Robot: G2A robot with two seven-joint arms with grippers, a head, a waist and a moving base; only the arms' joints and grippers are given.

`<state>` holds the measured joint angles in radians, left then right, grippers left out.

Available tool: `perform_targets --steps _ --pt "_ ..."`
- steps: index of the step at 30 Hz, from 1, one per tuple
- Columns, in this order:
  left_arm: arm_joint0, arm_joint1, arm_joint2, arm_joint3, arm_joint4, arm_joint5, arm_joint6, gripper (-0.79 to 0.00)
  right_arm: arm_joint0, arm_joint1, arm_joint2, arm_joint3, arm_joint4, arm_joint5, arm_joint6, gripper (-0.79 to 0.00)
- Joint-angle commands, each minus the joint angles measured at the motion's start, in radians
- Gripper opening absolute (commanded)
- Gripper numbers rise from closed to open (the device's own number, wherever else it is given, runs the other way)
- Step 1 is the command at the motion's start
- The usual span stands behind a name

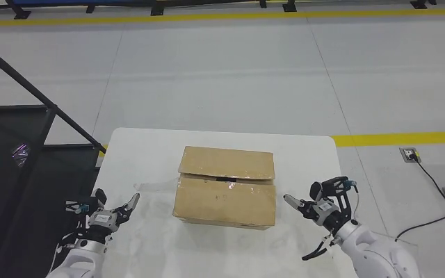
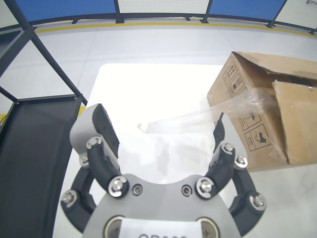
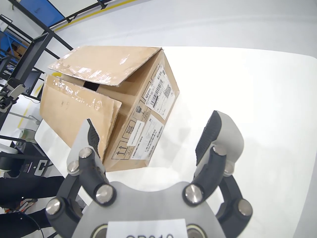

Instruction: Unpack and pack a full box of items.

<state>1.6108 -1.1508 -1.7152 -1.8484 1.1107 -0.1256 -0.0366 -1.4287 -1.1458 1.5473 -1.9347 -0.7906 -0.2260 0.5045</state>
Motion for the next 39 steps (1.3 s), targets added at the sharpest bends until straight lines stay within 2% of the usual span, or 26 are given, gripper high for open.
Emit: perform_targets --steps 1,5,6,11,20,25,32,37,39 --pt "0.000 0.000 0.000 0.000 0.000 0.000 0.000 0.000 0.000 0.000 0.000 0.000 0.000 0.000 0.000 0.000" --pt "0.000 -0.001 0.007 0.001 -0.017 -0.011 -0.007 0.000 0.000 0.000 -0.011 0.000 0.007 -0.025 0.000 0.000" --pt "-0.011 -0.002 0.008 0.006 -0.050 -0.015 -0.023 0.000 0.004 0.000 -0.030 0.010 0.066 -0.086 0.022 0.000" --pt "-0.083 -0.001 0.018 0.042 -0.140 -0.075 -0.107 0.000 0.104 0.003 -0.029 0.116 0.364 -0.171 0.149 0.000" --pt "-0.127 0.002 0.018 0.076 -0.262 -0.188 -0.143 0.000 0.278 0.011 -0.071 0.338 0.753 -0.267 0.410 0.000" --pt "-0.125 0.002 0.019 0.079 -0.274 -0.191 -0.137 0.000 0.365 0.011 -0.115 0.458 0.859 -0.301 0.483 0.000" --pt "-0.116 0.001 0.019 0.069 -0.285 -0.182 -0.112 0.000 0.430 0.010 -0.165 0.536 0.940 -0.336 0.547 0.000" --pt "-0.099 -0.002 0.020 0.045 -0.291 -0.167 -0.080 0.000 0.448 0.017 -0.168 0.568 1.132 -0.400 0.689 0.000" --pt "-0.095 -0.002 0.020 0.036 -0.291 -0.162 -0.075 0.000 0.444 0.025 -0.174 0.533 1.201 -0.369 0.721 0.000"
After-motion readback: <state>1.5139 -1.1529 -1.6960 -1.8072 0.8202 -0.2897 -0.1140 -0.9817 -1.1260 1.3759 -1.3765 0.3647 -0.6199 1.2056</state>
